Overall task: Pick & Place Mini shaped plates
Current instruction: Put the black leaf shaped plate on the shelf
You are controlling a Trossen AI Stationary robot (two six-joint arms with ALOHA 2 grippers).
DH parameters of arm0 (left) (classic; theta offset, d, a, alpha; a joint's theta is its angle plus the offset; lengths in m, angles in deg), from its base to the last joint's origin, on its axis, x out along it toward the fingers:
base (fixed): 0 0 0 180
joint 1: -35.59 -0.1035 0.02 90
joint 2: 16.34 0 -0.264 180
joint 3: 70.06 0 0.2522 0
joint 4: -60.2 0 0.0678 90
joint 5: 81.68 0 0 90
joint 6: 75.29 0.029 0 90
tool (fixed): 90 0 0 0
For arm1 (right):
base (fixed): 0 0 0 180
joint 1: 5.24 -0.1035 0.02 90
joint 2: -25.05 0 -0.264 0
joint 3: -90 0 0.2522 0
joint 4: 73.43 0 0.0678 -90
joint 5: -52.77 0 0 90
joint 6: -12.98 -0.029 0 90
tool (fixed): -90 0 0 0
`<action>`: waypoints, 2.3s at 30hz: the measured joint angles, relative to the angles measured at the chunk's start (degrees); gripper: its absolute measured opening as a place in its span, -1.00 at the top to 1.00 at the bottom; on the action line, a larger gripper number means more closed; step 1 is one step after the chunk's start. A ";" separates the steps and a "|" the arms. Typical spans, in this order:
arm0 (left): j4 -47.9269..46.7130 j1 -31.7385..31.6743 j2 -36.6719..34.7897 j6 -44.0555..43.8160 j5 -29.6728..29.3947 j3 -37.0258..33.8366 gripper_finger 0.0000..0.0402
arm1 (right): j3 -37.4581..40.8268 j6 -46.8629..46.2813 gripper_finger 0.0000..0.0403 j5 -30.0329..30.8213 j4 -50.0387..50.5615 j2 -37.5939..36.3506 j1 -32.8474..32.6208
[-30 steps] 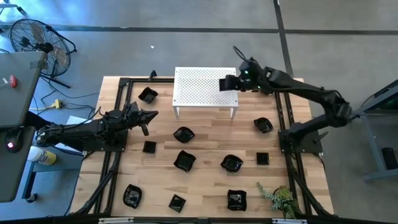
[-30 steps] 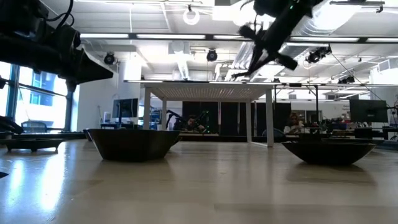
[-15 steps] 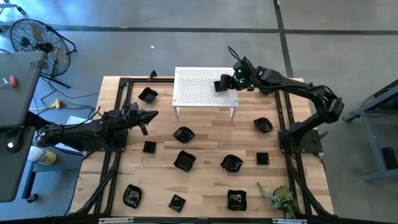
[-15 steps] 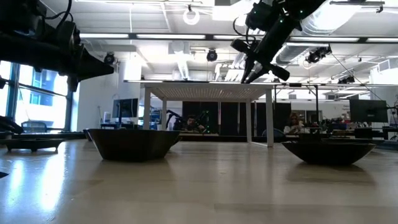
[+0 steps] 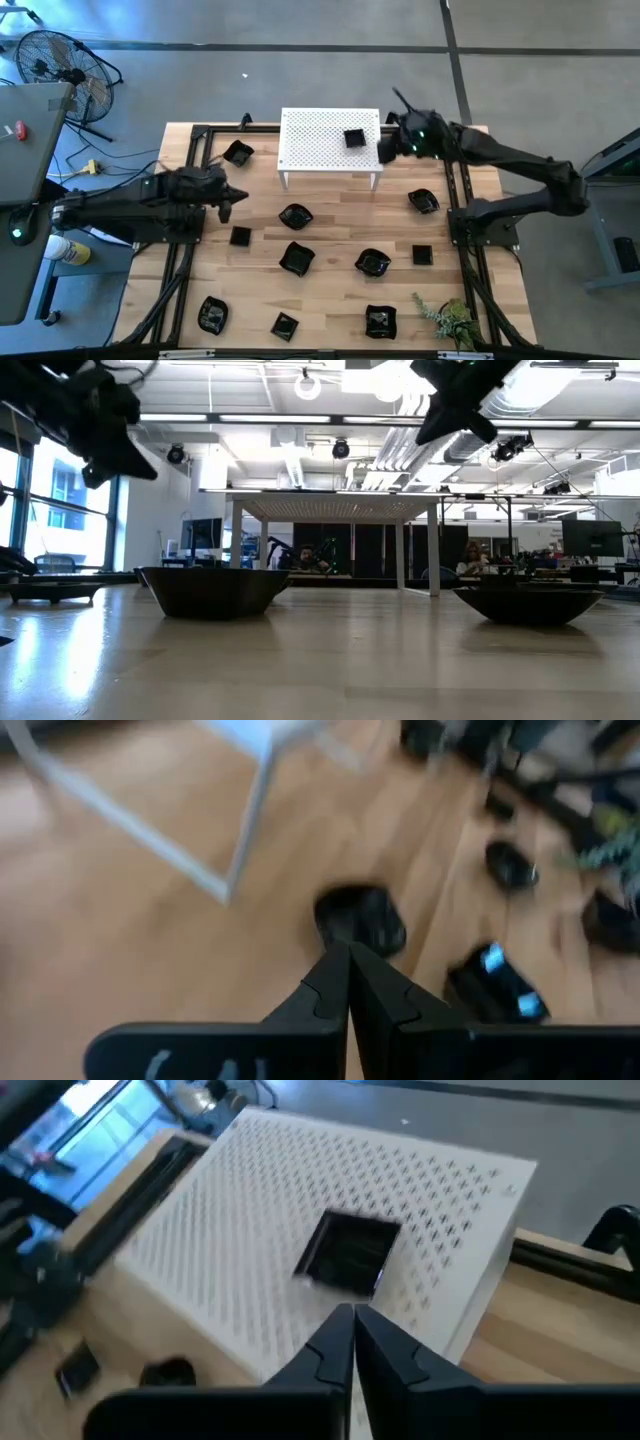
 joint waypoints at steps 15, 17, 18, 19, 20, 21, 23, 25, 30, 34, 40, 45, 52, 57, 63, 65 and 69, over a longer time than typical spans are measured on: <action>17.73 0.02 31.25 -14.80 5.06 0.58 0.62 | 12.82 1.03 0.97 0.41 -8.08 -10.80 -9.17; 21.20 0.02 34.48 -14.87 5.89 0.58 0.50 | 12.82 2.25 0.96 0.23 -8.50 -11.51 -9.17; 22.95 0.02 35.90 -14.87 6.15 0.58 0.45 | 12.82 3.11 0.96 0.12 -8.94 -11.86 -9.17; 24.59 0.02 37.29 -14.87 6.32 0.58 0.41 | 12.82 4.12 0.96 0.00 -9.50 -12.21 -9.17; 25.78 0.02 38.56 -14.87 6.45 0.58 0.38 | 12.82 5.25 0.96 -0.04 -10.08 -12.55 -9.17; 27.00 0.02 39.72 -14.86 6.53 0.58 0.36 | 12.82 6.22 0.97 -0.20 -10.56 -12.82 -9.17; 29.56 0.02 41.90 -13.95 6.53 0.58 0.35 | 12.82 8.15 0.99 -0.96 -11.66 -13.39 -9.17; 29.68 0.02 42.47 -11.90 6.61 0.58 0.35 | 12.81 9.60 0.99 -1.10 -12.40 -13.75 -9.16; 29.66 0.01 47.02 -8.83 4.33 2.29 0.35 | 12.82 10.63 0.96 -1.06 -13.85 -14.04 -9.15; 30.01 0.00 47.75 -8.81 3.15 3.59 0.35 | 12.80 10.51 0.96 -0.67 -15.10 -14.10 -9.17; 30.13 0.00 51.60 -8.80 3.05 4.34 0.35 | 12.80 11.07 0.96 -0.15 -15.27 -14.08 -9.17; 32.30 0.00 54.72 -8.81 3.08 4.31 0.35 | 12.80 11.67 0.97 -0.26 -15.30 -14.08 -9.15; 32.98 0.00 57.37 -8.81 5.06 4.31 0.35 | 12.80 12.14 0.98 -0.45 -15.42 -14.08 -9.17; 32.98 0.00 57.81 -8.83 6.14 4.31 0.38 | 12.80 12.57 0.97 -0.05 -15.52 -14.08 -9.17; 33.06 0.00 57.81 -8.83 7.90 4.31 0.70 | 12.80 13.00 0.99 -0.03 -15.63 -14.05 -9.15; 33.68 0.00 57.81 -8.84 9.31 4.31 0.84 | 12.80 13.02 0.99 0.48 -15.73 -14.05 -9.17; 35.26 0.00 57.79 -9.30 12.63 4.36 0.97 | 12.80 13.04 0.98 1.45 -15.73 -14.05 -9.15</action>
